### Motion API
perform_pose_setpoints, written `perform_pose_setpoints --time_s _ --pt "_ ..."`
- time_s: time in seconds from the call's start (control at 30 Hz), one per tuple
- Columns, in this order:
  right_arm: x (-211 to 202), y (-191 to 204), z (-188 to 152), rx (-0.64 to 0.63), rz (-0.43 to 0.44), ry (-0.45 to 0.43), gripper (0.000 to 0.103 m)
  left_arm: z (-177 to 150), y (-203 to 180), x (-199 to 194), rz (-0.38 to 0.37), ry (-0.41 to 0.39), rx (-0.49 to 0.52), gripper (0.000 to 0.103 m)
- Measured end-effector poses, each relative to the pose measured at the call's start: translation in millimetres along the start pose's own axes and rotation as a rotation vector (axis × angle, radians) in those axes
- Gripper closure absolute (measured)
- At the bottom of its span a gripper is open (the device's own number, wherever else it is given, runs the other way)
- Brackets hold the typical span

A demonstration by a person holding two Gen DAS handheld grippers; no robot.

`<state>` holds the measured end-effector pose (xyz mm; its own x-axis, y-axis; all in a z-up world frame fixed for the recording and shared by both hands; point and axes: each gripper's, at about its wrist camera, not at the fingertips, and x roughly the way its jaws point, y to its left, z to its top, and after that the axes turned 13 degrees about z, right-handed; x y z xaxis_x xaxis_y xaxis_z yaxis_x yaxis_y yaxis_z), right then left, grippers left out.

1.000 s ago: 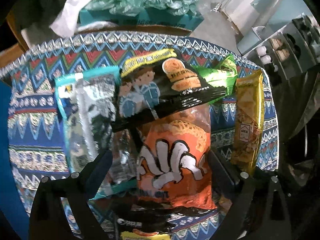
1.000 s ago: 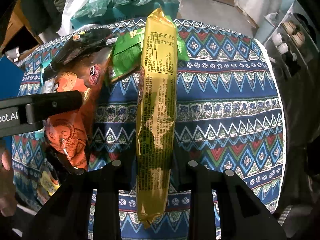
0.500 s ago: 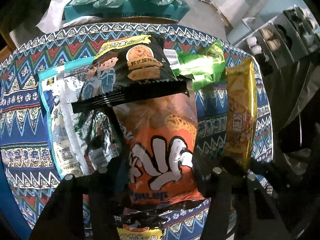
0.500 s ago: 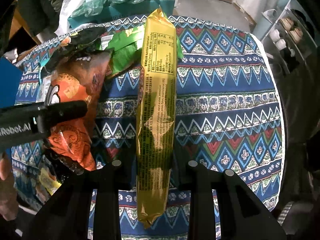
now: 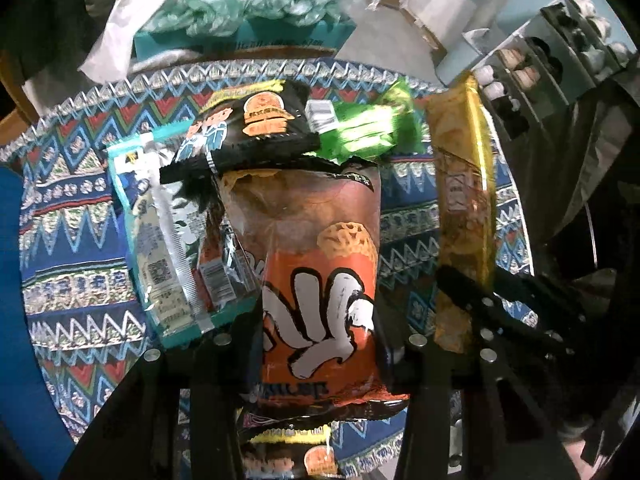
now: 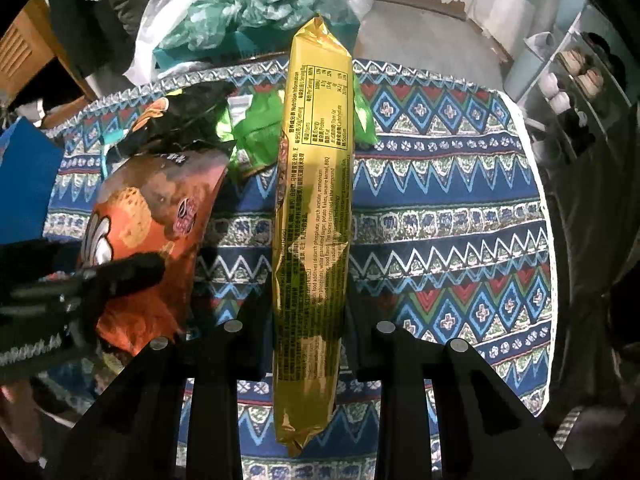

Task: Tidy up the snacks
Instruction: 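Carry the orange bag and gold roll over the box and release them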

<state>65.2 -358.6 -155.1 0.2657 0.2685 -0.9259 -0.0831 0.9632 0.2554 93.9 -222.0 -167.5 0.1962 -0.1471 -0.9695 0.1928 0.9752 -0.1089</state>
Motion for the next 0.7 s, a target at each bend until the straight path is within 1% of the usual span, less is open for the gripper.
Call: perform_pose_setpoints --time_s 0.1,0.27,0.43,0.6,0.7 --pt "-8 1 -1 -0.002 0.006 -0.012 0.077 -4 4 -16 0.013 -0.038 0.004 0.058" --pt "-18 13 3 -0.019 0.011 -0.037 0.077 -12 17 -43 0.071 -0.113 0.006 0.058" --pt "-28 24 6 -0.037 0.023 -0.056 0.077 -16 31 -62 0.069 -0.143 -0.005 0.058" --pt "-35 39 9 -0.054 0.047 -0.07 0.077 -18 39 -80 0.099 -0.175 -0.025 0.058" --pt "-36 52 12 -0.075 0.063 -0.073 0.077 -20 52 -88 0.127 -0.192 -0.043 0.058"
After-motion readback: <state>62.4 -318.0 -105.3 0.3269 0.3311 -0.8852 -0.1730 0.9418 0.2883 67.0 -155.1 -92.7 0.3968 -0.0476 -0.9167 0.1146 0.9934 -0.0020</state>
